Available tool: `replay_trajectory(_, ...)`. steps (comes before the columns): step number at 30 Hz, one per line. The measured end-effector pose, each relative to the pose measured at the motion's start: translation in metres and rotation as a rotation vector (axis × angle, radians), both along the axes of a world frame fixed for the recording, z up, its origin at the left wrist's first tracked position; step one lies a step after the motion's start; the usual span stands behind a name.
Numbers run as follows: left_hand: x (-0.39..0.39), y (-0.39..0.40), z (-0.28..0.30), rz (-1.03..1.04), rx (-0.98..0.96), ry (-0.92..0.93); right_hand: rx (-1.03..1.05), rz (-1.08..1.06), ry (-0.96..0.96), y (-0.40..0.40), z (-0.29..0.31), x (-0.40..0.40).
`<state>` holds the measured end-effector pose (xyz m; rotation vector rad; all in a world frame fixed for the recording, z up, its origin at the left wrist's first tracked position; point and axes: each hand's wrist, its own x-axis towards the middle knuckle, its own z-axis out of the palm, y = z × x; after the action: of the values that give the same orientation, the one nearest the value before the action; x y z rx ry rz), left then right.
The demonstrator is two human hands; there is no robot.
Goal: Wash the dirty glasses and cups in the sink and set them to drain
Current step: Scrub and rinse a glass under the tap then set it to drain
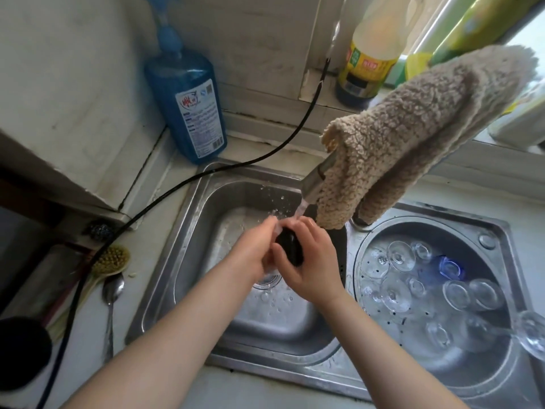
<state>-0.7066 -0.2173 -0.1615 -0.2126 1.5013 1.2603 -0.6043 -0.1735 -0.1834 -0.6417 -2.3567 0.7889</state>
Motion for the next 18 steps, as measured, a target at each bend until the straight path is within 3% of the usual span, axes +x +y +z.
replay_trajectory(2,0.003,0.004,0.001,-0.006,0.014,0.332,-0.172,-0.077,0.080,-0.006,-0.003,-0.001)
replay_trajectory(4,0.008,0.003,0.006,-0.055,0.045,0.753,-0.554,-0.280,0.208,-0.017,0.003,-0.011)
replay_trajectory(6,0.013,0.001,0.017,-0.168,0.159,0.974,-0.805,-0.449,0.263,-0.018,0.012,-0.021)
replay_trajectory(9,0.015,-0.006,0.023,-0.335,0.368,1.503,-1.493,-0.579,0.513,0.000,0.018,-0.025)
replay_trajectory(11,0.015,-0.008,0.011,-0.486,0.442,1.697,-1.895,-0.568,0.525,0.004,0.022,-0.021)
replay_trajectory(12,0.013,-0.007,0.004,-0.500,0.453,1.721,-1.955,-0.599,0.451,0.002,0.025,-0.019)
replay_trajectory(13,0.012,-0.009,0.003,-0.482,0.433,1.723,-1.959,-0.601,0.406,-0.001,0.028,-0.020)
replay_trajectory(15,0.010,-0.011,0.007,-0.317,0.289,1.497,-1.751,-0.655,0.415,-0.007,0.027,-0.025)
replay_trajectory(18,0.016,-0.006,0.010,-0.193,0.148,1.128,-0.966,-0.630,0.245,-0.015,0.020,-0.027)
